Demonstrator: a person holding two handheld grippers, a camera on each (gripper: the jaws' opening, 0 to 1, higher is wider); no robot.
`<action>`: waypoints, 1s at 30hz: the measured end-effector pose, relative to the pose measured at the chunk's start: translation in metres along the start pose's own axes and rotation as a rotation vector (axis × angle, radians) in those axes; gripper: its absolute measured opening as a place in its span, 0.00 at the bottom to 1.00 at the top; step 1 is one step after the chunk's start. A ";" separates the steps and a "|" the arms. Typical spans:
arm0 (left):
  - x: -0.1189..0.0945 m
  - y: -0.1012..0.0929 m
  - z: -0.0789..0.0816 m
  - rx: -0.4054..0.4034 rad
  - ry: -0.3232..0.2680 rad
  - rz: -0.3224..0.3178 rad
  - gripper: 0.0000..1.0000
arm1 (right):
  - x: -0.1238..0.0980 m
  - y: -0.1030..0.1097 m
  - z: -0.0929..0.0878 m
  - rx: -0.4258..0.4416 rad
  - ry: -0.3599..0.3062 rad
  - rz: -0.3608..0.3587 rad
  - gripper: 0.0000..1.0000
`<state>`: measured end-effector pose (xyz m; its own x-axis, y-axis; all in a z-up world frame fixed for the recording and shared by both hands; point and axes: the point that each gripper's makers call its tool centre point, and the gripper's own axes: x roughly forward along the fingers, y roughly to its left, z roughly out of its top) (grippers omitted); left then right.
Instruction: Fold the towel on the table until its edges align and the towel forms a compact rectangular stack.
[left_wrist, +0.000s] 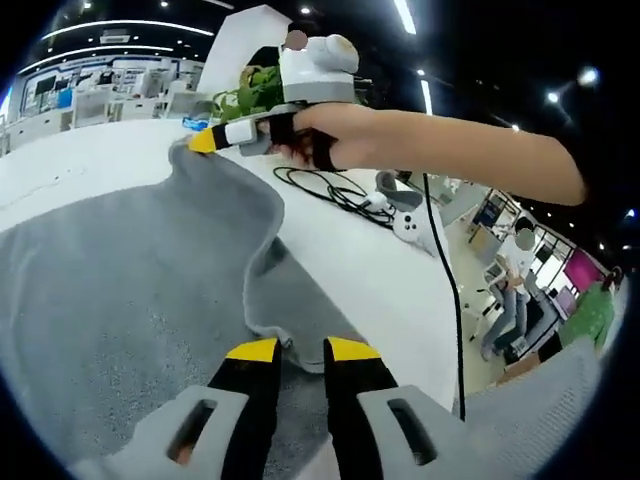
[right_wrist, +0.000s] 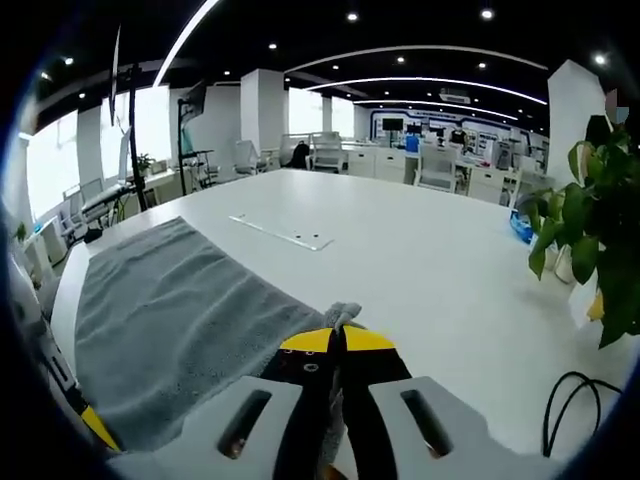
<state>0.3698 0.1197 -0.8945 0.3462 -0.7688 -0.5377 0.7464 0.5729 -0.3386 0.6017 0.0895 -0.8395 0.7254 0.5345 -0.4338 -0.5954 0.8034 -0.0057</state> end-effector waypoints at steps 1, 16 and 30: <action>0.001 0.002 -0.001 -0.023 0.006 0.014 0.17 | 0.000 0.000 0.000 0.000 0.000 0.000 0.00; -0.019 -0.005 0.013 -0.036 -0.022 0.000 0.04 | -0.010 -0.004 0.019 0.001 -0.028 -0.028 0.00; -0.065 -0.007 0.040 0.006 -0.116 0.020 0.04 | -0.008 0.014 0.064 0.000 -0.100 -0.029 0.00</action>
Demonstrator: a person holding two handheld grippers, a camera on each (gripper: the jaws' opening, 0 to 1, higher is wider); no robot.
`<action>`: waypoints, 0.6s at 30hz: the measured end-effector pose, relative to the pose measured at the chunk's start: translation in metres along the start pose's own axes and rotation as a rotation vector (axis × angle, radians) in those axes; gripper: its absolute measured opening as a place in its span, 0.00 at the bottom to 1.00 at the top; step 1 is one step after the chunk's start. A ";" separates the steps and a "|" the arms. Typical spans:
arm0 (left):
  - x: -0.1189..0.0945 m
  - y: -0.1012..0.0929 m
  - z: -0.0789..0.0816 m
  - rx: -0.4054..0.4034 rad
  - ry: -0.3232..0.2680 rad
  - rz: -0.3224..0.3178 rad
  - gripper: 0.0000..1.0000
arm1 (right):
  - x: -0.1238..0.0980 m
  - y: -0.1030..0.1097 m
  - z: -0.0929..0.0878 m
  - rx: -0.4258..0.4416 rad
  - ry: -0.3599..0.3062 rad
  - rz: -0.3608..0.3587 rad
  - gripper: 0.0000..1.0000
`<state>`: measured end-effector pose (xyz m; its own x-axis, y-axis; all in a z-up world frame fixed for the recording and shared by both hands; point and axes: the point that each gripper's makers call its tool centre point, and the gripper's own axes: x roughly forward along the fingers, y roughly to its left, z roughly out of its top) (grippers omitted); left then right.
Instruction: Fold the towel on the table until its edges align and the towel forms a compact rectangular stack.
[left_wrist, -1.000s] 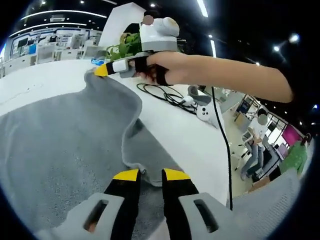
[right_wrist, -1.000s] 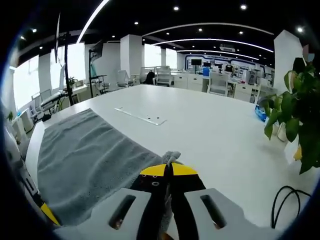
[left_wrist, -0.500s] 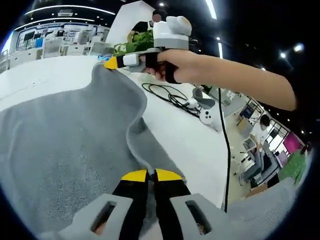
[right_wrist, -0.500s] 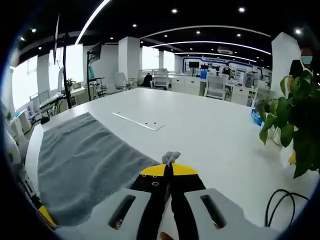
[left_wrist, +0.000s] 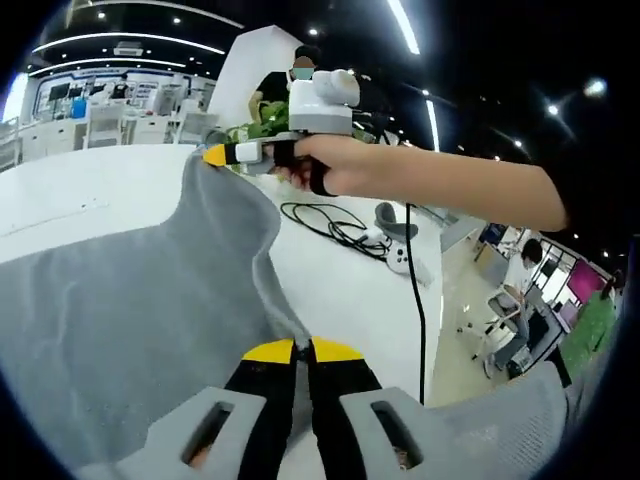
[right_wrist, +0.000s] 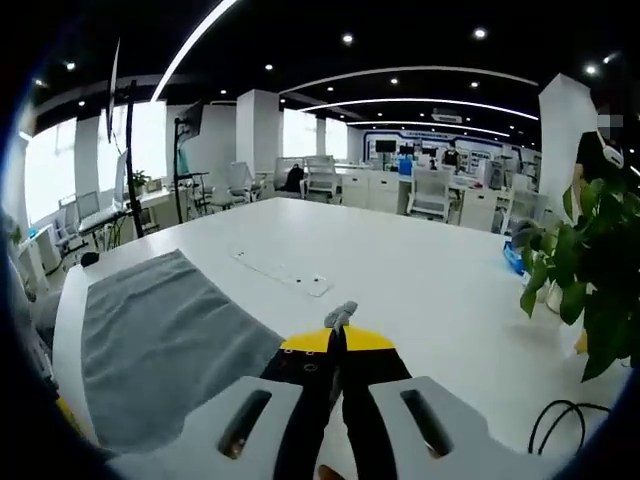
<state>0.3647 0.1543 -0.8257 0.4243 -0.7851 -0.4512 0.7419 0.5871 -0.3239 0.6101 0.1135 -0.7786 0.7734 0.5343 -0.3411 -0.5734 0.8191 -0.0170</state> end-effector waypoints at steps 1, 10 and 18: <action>-0.006 0.000 0.002 0.001 -0.004 0.005 0.04 | 0.001 0.002 0.003 0.000 -0.003 0.003 0.00; -0.044 0.013 0.015 0.006 -0.051 0.070 0.04 | 0.006 0.023 0.028 0.021 -0.036 0.022 0.00; -0.079 0.024 0.023 0.031 -0.077 0.119 0.04 | 0.020 0.052 0.055 0.046 -0.078 0.055 0.00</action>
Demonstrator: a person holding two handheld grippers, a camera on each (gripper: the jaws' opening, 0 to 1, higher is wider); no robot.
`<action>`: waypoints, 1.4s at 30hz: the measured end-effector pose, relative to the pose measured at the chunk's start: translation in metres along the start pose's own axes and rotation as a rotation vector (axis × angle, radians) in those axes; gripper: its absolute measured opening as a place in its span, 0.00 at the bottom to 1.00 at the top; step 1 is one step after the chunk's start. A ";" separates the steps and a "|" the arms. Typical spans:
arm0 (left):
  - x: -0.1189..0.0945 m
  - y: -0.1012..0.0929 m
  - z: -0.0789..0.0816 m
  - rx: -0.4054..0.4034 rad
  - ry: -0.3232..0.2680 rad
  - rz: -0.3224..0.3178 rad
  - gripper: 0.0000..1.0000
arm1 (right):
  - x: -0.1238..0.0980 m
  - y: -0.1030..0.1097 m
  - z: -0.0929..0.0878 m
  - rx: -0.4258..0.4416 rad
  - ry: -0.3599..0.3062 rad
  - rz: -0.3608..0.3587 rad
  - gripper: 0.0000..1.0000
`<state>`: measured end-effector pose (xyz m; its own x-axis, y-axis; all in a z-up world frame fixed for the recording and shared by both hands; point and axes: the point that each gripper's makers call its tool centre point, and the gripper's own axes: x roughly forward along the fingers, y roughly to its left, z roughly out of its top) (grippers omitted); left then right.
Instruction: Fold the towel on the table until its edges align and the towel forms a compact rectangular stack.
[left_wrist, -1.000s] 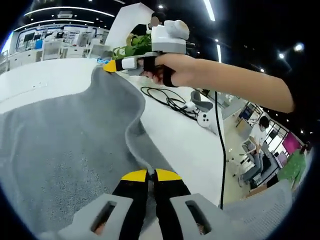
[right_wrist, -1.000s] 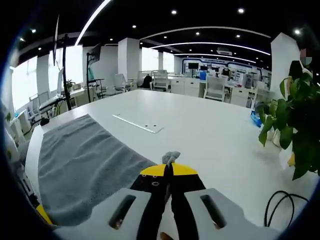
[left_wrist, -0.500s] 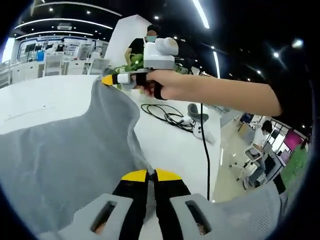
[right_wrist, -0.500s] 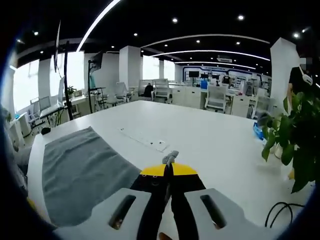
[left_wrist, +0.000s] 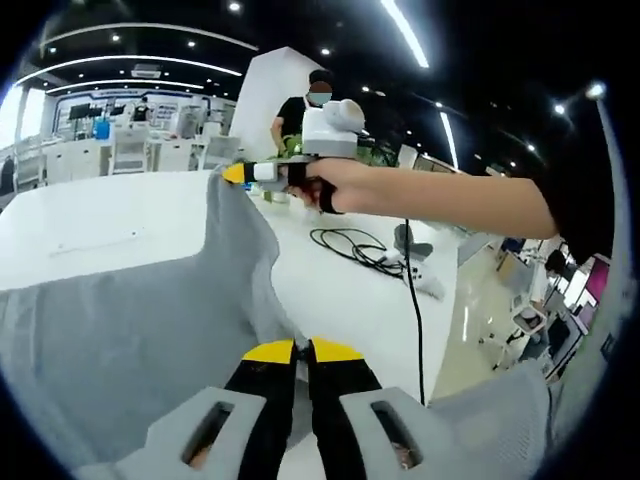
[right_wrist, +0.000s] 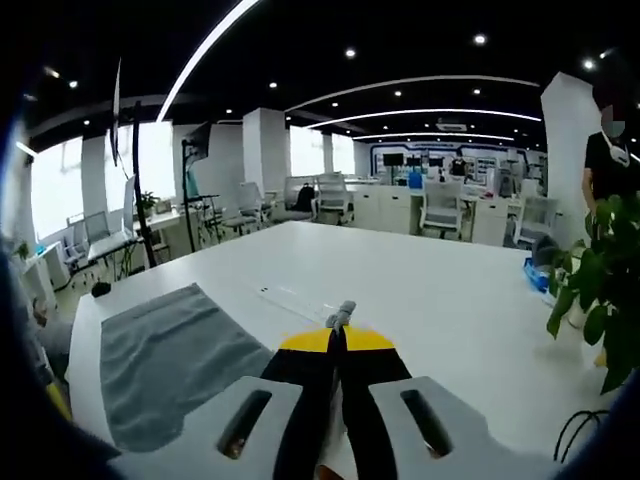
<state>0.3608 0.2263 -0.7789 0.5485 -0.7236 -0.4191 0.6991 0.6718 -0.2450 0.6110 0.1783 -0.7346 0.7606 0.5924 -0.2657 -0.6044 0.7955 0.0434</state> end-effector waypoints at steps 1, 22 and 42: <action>-0.006 0.004 0.003 0.025 -0.007 0.017 0.04 | 0.002 0.005 0.003 -0.001 -0.005 0.011 0.00; -0.081 0.055 0.019 -0.036 -0.135 0.188 0.04 | 0.040 0.074 0.053 -0.059 -0.032 0.101 0.00; -0.157 0.111 0.014 -0.067 -0.192 0.381 0.04 | 0.093 0.133 0.087 -0.043 -0.048 0.200 0.00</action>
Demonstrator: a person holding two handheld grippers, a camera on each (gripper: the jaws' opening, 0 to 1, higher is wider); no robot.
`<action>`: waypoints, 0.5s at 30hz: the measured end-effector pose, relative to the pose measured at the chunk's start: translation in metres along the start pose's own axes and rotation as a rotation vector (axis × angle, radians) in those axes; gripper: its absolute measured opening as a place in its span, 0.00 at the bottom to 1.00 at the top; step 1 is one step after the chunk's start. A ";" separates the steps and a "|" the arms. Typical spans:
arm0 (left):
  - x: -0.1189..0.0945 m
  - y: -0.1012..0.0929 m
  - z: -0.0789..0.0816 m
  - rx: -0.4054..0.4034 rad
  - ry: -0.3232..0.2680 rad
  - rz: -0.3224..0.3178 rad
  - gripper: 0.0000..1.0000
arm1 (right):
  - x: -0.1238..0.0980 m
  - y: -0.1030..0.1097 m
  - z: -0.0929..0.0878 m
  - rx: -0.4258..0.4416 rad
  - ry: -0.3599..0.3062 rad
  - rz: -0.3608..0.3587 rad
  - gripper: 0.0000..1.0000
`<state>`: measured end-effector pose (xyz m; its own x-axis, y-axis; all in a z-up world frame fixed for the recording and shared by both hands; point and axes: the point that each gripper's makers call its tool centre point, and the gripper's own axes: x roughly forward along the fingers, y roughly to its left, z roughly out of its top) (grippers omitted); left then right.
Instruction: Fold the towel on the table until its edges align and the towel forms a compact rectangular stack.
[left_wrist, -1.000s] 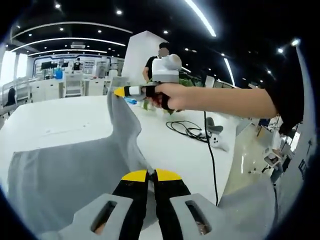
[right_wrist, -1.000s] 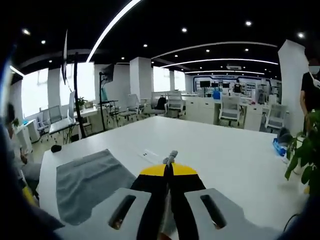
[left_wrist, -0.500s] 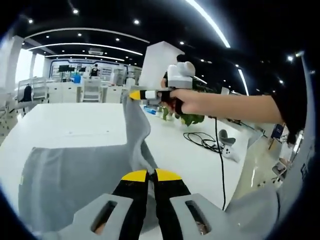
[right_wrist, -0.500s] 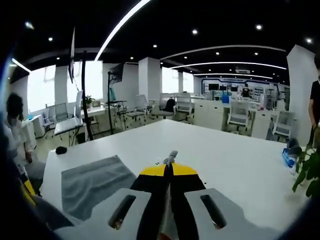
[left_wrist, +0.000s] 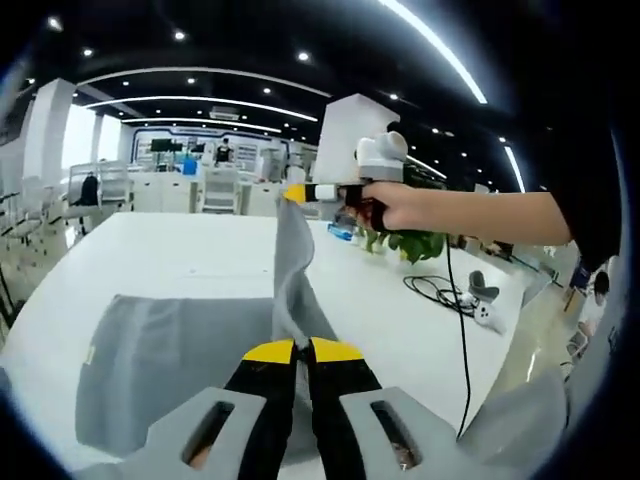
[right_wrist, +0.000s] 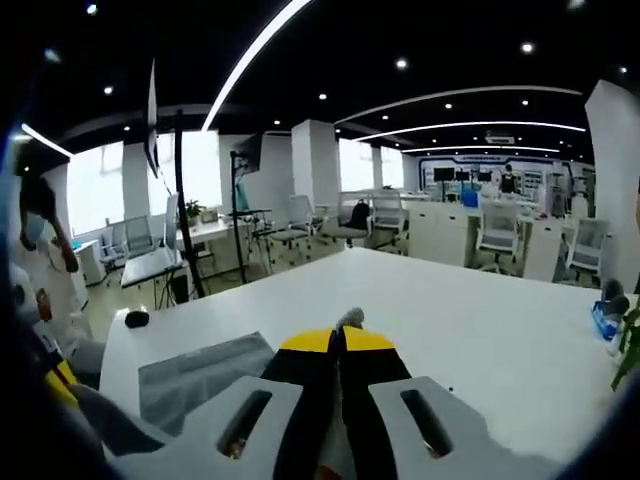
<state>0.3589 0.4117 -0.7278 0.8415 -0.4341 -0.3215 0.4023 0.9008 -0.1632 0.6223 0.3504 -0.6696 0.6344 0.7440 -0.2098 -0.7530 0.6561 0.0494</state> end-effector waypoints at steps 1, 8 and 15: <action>-0.002 0.003 0.000 0.000 -0.002 0.006 0.04 | 0.001 0.001 0.000 0.000 0.000 0.002 0.00; -0.021 0.029 0.000 -0.010 -0.016 0.067 0.04 | 0.025 0.025 0.007 -0.001 -0.002 0.031 0.00; -0.036 0.051 0.000 -0.028 -0.054 0.129 0.04 | 0.040 0.040 0.017 -0.012 -0.008 0.050 0.00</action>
<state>0.3495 0.4734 -0.7243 0.9040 -0.3131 -0.2911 0.2800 0.9482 -0.1502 0.6209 0.4087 -0.6594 0.5973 0.7768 -0.1997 -0.7858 0.6166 0.0482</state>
